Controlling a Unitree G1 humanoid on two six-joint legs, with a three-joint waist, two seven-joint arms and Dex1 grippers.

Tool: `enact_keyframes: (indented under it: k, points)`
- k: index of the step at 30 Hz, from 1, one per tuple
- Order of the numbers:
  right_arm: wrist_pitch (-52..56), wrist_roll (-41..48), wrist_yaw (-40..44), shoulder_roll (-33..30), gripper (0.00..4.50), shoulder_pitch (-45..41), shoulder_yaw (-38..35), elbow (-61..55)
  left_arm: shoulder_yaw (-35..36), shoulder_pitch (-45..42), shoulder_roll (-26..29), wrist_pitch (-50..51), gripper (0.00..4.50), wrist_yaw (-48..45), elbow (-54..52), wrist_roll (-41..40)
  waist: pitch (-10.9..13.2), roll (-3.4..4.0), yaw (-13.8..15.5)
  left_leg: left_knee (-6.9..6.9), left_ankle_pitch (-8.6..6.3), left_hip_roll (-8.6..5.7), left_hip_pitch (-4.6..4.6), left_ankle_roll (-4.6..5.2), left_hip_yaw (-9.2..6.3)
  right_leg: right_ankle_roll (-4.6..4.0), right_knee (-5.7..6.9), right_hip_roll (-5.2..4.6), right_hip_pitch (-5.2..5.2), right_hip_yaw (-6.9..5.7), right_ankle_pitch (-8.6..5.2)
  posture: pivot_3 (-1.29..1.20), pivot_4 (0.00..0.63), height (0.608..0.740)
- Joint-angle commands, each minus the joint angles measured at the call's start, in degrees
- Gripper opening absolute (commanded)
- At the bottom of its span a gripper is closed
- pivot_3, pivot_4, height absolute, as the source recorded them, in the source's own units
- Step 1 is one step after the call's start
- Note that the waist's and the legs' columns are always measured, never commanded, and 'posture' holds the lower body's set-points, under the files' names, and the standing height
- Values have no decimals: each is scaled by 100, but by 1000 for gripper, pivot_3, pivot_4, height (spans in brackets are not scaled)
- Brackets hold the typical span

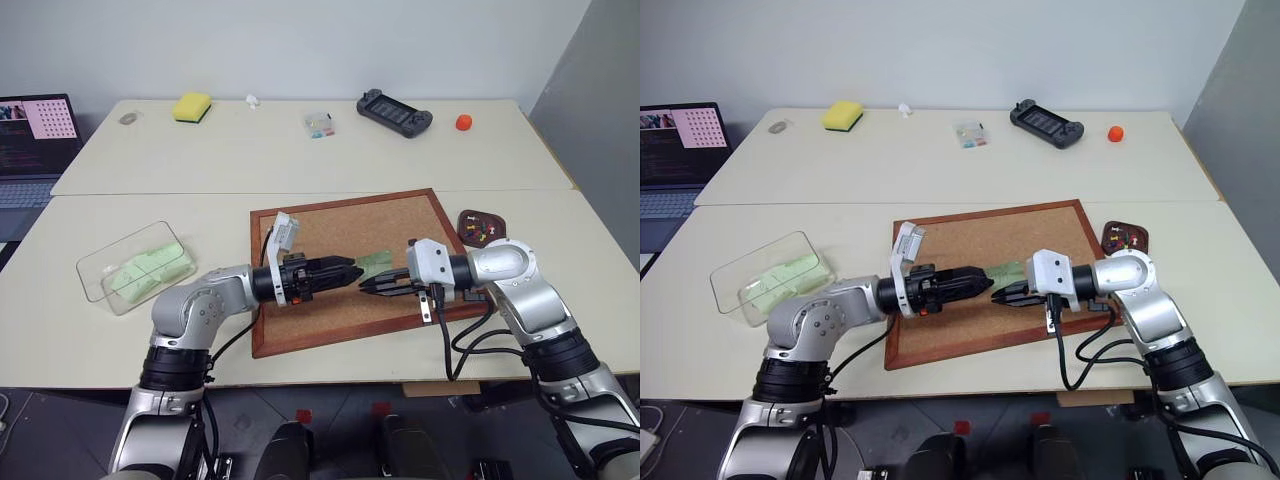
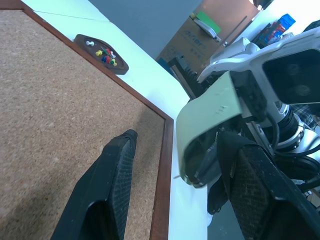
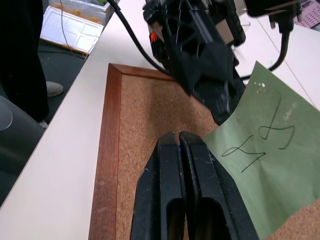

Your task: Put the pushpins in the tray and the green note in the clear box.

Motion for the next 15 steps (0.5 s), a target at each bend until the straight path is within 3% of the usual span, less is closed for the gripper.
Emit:
enact_keyframes:
  k: [1,8,15]
  points:
    - [43,127,-73,58,0,14,13,-315,-106,-169,-96,-229,2703,19,52,103,0,0,-2,0,0,0,0,0,1,0,-1,0,0,1,0,0,150,740]
    - [129,185,-120,97,0,-23,63,-510,-259,-116,-120,-482,2703,37,161,342,0,0,-4,0,0,1,0,1,0,0,0,1,0,1,0,0,150,740]
    - [223,211,-160,161,0,-78,116,-614,-145,-114,-243,-442,1524,69,103,206,0,0,-3,0,-5,0,0,8,0,0,0,0,-1,1,0,0,150,740]
